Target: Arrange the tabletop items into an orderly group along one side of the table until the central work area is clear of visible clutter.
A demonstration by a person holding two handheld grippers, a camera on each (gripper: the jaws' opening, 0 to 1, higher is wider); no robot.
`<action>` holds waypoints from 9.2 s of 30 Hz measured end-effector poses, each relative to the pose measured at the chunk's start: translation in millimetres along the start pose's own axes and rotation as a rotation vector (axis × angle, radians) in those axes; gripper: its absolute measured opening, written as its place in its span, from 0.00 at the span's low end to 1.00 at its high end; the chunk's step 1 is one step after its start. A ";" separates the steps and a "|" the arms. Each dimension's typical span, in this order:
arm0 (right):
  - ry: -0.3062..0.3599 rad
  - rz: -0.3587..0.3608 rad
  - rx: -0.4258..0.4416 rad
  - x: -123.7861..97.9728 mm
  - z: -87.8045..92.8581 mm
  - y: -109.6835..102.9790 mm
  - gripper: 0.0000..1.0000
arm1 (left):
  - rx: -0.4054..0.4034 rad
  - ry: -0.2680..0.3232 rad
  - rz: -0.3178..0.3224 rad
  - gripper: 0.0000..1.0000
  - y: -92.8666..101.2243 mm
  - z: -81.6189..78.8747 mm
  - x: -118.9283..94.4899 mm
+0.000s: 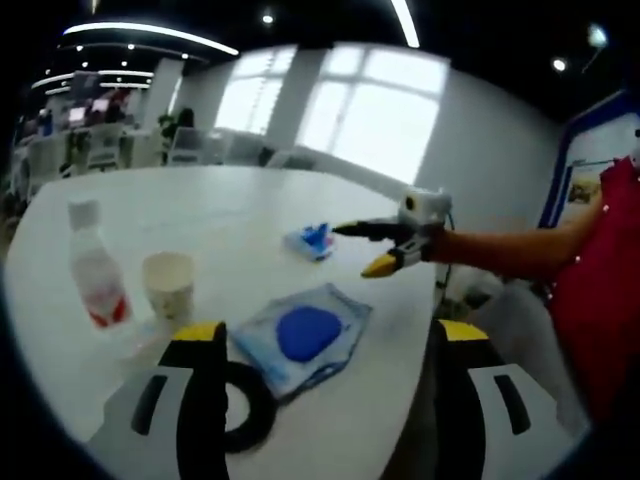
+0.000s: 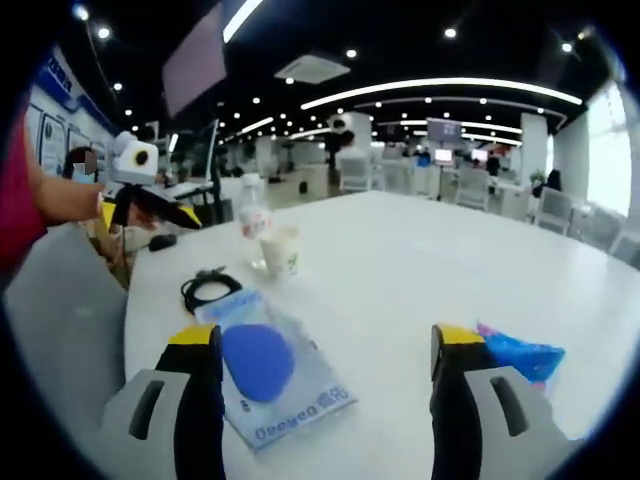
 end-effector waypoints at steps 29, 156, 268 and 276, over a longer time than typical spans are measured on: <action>-0.249 0.102 0.206 -23.6 28.5 -29.1 0.51 | 0.037 -0.198 -0.092 0.59 -34.4 23.8 54.1; -0.382 0.156 0.090 37.6 -35.8 82.8 0.02 | 0.172 -0.197 -0.419 0.00 -62.2 -84.7 125.7; -0.542 0.038 0.190 95.1 42.6 103.4 0.03 | 0.274 -0.402 -0.556 0.11 -101.3 -52.4 171.9; -0.535 0.045 0.208 94.2 43.2 102.1 0.05 | 0.273 -0.393 -0.552 0.12 -100.2 -53.9 173.6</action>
Point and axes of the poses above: the point that each gripper's makers call its tool centre point, and the gripper's own axes: x roughly forward along the fingers, y roughly to its right, z roughly out of its underside, the point moved 9 cm from there along -x, roughly backward along the fingers, and after that the axes turned 12 degrees about -x, right-handed, at the moved point
